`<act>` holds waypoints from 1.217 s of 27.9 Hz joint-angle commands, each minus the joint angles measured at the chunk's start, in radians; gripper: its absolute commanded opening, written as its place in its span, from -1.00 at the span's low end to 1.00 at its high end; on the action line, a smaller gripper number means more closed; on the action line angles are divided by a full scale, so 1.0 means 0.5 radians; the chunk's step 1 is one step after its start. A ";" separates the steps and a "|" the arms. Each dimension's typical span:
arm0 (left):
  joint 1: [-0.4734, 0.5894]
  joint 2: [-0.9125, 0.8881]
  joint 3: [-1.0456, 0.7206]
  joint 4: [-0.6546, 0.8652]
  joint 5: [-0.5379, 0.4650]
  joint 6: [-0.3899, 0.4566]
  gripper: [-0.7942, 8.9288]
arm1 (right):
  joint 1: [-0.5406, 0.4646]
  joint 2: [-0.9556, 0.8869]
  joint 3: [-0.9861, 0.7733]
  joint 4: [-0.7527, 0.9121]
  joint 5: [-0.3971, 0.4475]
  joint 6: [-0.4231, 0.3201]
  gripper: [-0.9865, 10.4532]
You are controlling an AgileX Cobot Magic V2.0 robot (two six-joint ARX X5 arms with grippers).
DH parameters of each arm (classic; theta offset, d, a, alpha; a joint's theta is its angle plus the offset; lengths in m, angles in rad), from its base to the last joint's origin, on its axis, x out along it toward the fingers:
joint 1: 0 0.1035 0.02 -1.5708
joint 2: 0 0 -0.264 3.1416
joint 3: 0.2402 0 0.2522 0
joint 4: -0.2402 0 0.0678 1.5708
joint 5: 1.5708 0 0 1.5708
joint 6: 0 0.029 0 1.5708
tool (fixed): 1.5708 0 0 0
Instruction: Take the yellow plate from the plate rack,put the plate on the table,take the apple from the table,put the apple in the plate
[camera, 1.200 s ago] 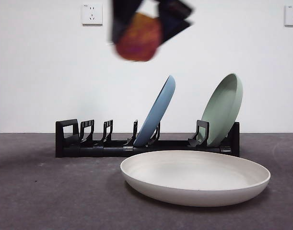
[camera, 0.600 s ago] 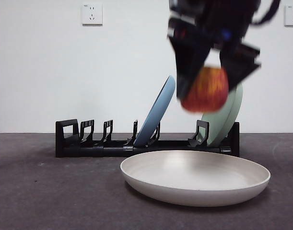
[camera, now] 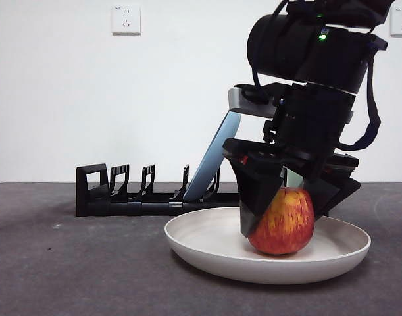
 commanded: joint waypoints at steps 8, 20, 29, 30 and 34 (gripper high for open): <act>0.002 -0.006 -0.009 0.009 0.011 -0.006 -0.26 | 0.003 0.050 -0.013 -0.003 0.001 0.019 -0.26; 0.002 -0.005 -0.009 0.010 0.011 -0.006 -0.26 | 0.003 -0.037 -0.004 -0.002 0.008 0.018 0.00; 0.002 -0.005 -0.009 0.011 0.096 -0.008 -0.26 | 0.003 -0.317 0.057 -0.011 0.007 0.018 0.00; 0.002 -0.004 -0.009 0.014 0.140 -0.008 -0.26 | 0.003 -0.369 0.069 -0.011 0.008 0.018 0.00; 0.002 0.017 -0.009 0.038 0.362 -0.005 -0.26 | 0.003 -0.578 0.142 -0.008 0.008 0.018 0.00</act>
